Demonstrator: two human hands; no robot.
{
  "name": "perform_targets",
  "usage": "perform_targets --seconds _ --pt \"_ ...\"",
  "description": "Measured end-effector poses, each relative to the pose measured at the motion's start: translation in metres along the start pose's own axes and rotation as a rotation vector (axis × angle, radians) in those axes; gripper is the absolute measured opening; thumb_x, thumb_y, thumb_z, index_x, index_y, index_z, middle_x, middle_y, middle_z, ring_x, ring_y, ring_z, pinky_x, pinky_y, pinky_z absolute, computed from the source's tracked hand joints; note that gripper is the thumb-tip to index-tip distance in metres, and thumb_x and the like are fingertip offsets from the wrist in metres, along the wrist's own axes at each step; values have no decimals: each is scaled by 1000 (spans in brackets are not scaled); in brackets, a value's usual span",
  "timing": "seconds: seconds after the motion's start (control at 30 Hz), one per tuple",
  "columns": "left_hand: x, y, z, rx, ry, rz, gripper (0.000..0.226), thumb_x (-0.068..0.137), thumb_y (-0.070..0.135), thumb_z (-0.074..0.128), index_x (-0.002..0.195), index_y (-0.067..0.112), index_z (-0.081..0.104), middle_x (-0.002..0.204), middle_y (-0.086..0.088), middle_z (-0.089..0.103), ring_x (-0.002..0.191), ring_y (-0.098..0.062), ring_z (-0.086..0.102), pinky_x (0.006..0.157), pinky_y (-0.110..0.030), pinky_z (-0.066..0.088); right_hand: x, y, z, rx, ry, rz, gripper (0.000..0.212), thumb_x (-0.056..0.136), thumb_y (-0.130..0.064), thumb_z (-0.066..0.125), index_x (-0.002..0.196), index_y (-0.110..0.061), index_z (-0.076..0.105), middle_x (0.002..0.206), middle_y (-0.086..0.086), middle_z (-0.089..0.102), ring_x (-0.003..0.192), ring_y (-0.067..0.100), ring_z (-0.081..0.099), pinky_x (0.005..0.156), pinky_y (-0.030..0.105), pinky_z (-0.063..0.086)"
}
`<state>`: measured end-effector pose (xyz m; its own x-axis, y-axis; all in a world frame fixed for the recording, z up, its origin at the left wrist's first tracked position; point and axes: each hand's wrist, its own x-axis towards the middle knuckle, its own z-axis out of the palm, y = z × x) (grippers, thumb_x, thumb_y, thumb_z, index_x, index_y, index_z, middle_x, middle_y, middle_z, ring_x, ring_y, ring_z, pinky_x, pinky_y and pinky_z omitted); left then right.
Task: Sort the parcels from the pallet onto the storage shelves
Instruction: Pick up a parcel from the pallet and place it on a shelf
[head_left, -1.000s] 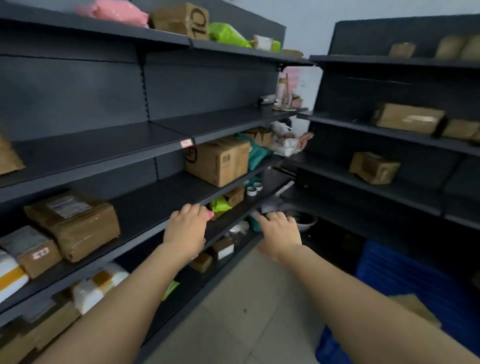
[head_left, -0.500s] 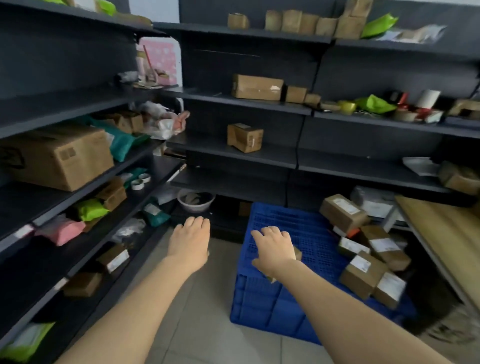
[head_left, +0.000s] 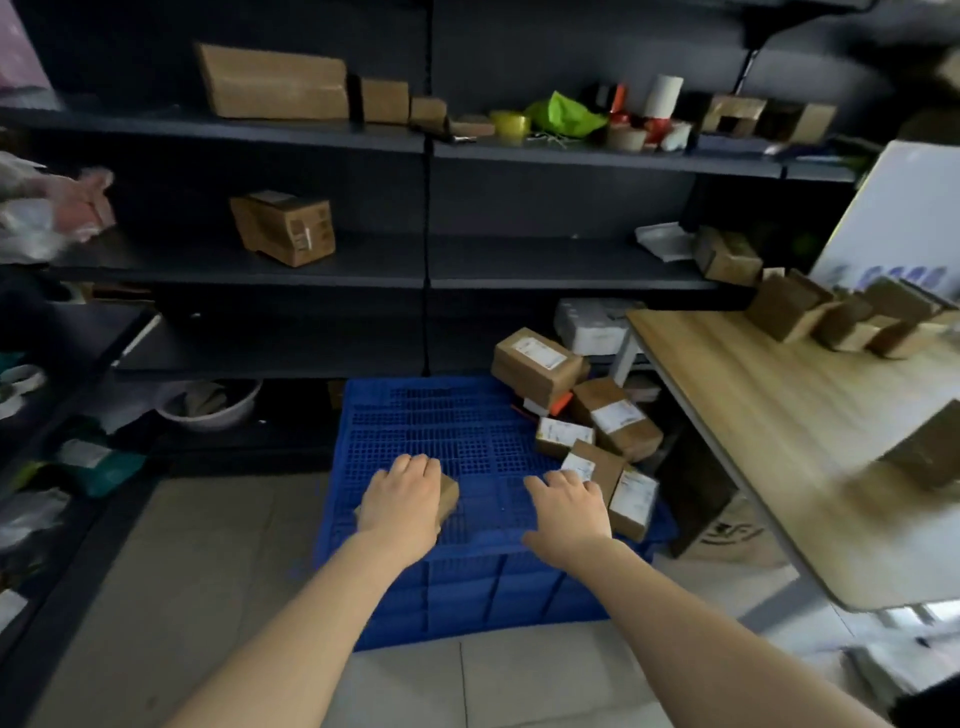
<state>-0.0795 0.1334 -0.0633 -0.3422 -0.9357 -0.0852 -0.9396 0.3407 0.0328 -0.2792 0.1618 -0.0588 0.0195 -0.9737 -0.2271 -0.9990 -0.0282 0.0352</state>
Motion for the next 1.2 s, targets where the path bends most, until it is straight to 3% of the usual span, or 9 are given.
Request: perform_targets --seconds 0.3,0.5,0.8,0.97,1.03,1.13,1.2 --pt "135 87 48 -20 -158 188 71 91 38 62 146 9 28 148 -4 35 136 -24 31 108 -37 35 58 120 39 78 -121 225 59 87 -42 64 138 -22 42 135 5 49 129 27 39 105 41 34" --pt "203 146 91 -52 -263 191 69 92 40 59 146 12 28 147 -3 37 135 -22 33 107 -37 35 97 196 81 179 -206 334 56 88 -43 63 137 -25 43 138 3 49 131 25 39 107 40 33" --pt "280 202 176 -293 -433 -82 80 92 48 56 151 12 16 143 -8 44 130 -27 40 100 -43 42 152 274 165 289 -366 394 53 91 -46 54 137 -21 44 136 5 50 129 27 42 105 40 36" --pt "315 205 226 -505 -524 -270 86 89 52 58 153 16 13 148 -5 43 131 -28 44 103 -44 41 181 293 217 489 -379 554 53 92 -47 50 136 -19 44 135 8 53 125 30 45 99 38 39" --pt "328 203 243 -633 -575 -332 82 87 49 63 150 15 21 145 0 46 128 -25 47 99 -37 42 196 298 237 640 -367 660 53 92 -48 51 135 -17 45 133 8 55 122 30 48 96 38 42" --pt "342 195 269 -905 -641 -417 55 78 38 78 123 23 49 127 5 59 109 -15 56 87 -31 47 214 297 264 898 -324 832 56 91 -51 55 133 -16 46 130 7 58 117 29 54 92 38 46" --pt "349 189 280 -1081 -711 -456 55 73 30 84 119 25 55 120 6 63 105 -11 58 80 -25 47 222 294 276 1053 -259 944 56 91 -50 57 133 -15 45 126 5 60 114 28 57 87 36 46"
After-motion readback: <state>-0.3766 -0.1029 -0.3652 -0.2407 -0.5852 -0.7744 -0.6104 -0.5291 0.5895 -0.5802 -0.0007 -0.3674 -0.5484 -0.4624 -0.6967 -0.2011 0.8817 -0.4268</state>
